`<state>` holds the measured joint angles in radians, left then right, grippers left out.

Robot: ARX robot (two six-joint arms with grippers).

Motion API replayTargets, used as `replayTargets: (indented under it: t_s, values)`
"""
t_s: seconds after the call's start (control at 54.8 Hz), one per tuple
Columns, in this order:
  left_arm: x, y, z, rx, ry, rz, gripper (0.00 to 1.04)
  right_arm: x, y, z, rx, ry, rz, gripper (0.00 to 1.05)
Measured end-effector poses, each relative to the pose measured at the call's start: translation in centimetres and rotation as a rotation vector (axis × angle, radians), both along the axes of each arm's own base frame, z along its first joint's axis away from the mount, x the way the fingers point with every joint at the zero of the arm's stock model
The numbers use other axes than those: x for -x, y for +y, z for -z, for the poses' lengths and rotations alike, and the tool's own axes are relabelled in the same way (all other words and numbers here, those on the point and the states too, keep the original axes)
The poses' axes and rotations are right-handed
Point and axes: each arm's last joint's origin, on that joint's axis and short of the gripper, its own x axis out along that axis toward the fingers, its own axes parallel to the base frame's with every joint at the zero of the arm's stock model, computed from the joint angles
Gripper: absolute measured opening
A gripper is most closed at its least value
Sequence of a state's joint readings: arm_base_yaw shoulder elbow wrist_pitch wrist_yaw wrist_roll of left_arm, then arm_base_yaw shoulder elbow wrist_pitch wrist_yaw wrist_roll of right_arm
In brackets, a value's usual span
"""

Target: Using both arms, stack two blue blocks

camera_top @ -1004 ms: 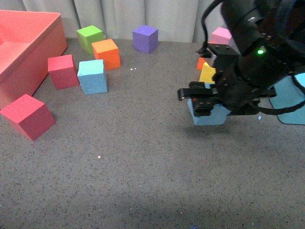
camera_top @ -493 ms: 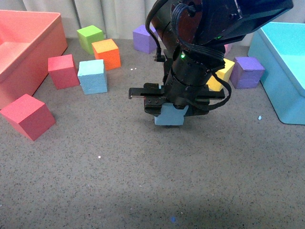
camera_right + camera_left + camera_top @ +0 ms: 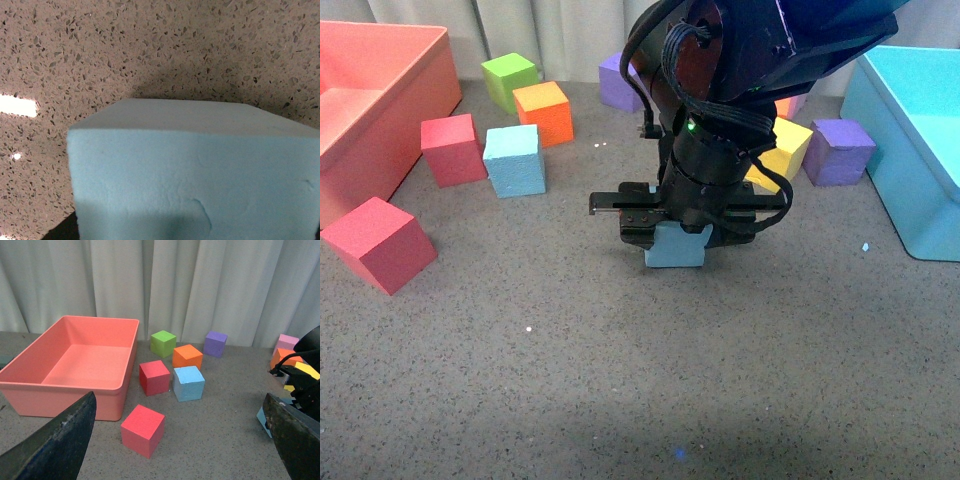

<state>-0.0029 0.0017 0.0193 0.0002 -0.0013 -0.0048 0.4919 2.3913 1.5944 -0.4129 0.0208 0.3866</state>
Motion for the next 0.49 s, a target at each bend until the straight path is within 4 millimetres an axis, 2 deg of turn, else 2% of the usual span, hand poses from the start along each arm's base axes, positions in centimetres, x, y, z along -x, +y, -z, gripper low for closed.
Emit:
replayTargets:
  t_s: [0.109, 0.164, 0.292, 0.365, 0.474, 0.493]
  values:
    - [0.0, 0.0, 0.0, 0.0, 0.0, 0.0, 0.98, 0.0, -0.4, -0.5, -0.011, -0.025, -0.007, 0.86]
    - [0.0, 0.0, 0.0, 0.0, 0.0, 0.0, 0.98, 0.3, -0.8, -1.4, -0.035, -0.054, -0.007, 0.97]
    - [0.0, 0.0, 0.0, 0.0, 0.0, 0.0, 0.98, 0.9, -1.4, -3.7, -0.061, -0.134, -0.023, 0.95]
    - [0.0, 0.0, 0.0, 0.0, 0.0, 0.0, 0.98, 1.4, -2.4, -6.1, -0.031, -0.238, -0.015, 0.95]
    - [0.0, 0.0, 0.0, 0.0, 0.0, 0.0, 0.98, 2.0, -3.3, -8.0, -0.018, -0.307, -0.001, 0.95]
    - [0.0, 0.0, 0.0, 0.0, 0.0, 0.0, 0.98, 2.0, -3.4, -7.8, 0.002, -0.351, 0.002, 0.94]
